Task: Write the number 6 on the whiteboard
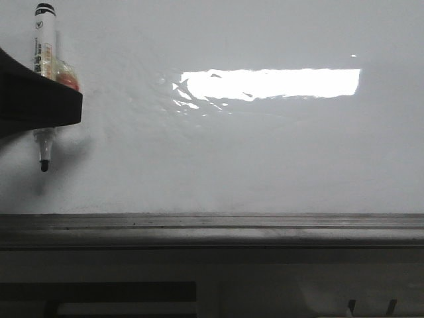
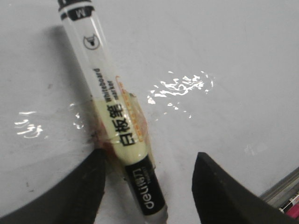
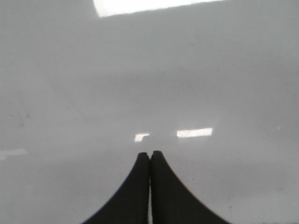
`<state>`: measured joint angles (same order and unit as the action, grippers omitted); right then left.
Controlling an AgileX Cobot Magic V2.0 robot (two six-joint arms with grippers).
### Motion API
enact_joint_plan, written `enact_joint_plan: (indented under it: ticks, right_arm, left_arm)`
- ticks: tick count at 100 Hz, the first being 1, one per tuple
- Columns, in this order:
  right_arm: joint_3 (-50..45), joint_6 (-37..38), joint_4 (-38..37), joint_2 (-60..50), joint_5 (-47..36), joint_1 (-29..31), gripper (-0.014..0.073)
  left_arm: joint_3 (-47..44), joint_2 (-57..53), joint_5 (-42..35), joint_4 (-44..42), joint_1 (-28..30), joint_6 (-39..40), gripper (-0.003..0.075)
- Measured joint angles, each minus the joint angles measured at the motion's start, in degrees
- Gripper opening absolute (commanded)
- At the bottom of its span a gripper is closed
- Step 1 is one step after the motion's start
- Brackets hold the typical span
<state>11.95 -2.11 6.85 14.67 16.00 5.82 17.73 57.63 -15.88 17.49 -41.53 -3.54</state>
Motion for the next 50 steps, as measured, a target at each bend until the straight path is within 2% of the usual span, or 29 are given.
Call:
enact_joint_plan:
  ticks: [9,26,38,50]
  right_arm:
    - [0.0,0.0,0.0,0.0,0.0,0.0,-0.0063]
    - [0.0,0.0,0.0,0.0,0.0,0.0,-0.0063]
    - [0.0,0.0,-0.2,0.0,0.0,-0.4,-0.0063]
    - [0.2,0.0,-0.3,0.0,0.4,-3.2,-0.0063]
  left_arm:
    - [0.1,0.3,-0.4,1.1,0.0,0.0,0.0272]
    - [0.1,0.9,-0.1,3.2,0.0,0.1,-0.0022]
    - [0.1,1.0,0.1,3.3,0.0,0.1,-0.0021]
    - [0.1,1.0,0.1,3.3,0.0,0.1,-0.0021]
